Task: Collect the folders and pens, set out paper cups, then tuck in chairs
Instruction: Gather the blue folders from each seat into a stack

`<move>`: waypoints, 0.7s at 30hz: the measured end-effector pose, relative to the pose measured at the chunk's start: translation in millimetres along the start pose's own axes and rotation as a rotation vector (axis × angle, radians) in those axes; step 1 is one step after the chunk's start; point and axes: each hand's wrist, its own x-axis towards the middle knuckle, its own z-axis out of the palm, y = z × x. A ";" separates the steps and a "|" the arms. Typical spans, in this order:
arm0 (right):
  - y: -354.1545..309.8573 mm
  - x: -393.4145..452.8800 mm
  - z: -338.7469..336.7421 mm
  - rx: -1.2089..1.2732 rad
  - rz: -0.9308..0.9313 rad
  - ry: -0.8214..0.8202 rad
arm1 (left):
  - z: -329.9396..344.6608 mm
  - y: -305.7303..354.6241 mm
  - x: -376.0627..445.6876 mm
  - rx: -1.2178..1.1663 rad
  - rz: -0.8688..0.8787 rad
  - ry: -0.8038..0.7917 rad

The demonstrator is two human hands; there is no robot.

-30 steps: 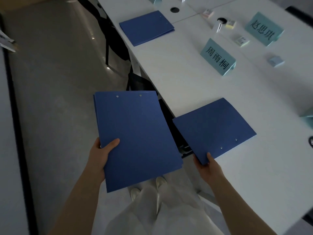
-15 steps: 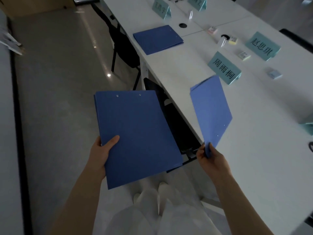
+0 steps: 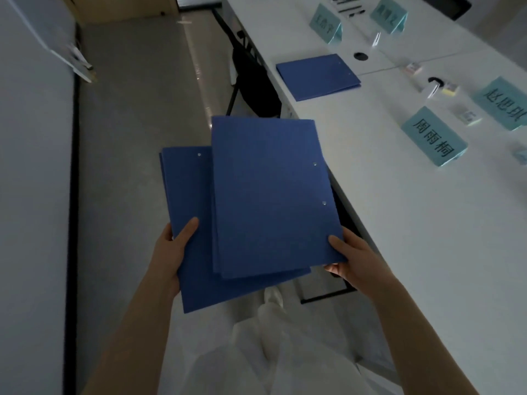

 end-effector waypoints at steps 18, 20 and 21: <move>-143.9 239.9 69.3 -0.850 -0.098 -0.287 | 63.0 118.4 181.8 -0.075 -0.033 0.090; -155.7 261.9 73.6 -0.806 -0.047 -0.319 | 69.5 130.5 200.0 -0.089 -0.029 0.078; -160.7 271.5 76.6 -0.753 -0.009 -0.306 | 72.6 136.9 207.8 -0.094 -0.025 0.071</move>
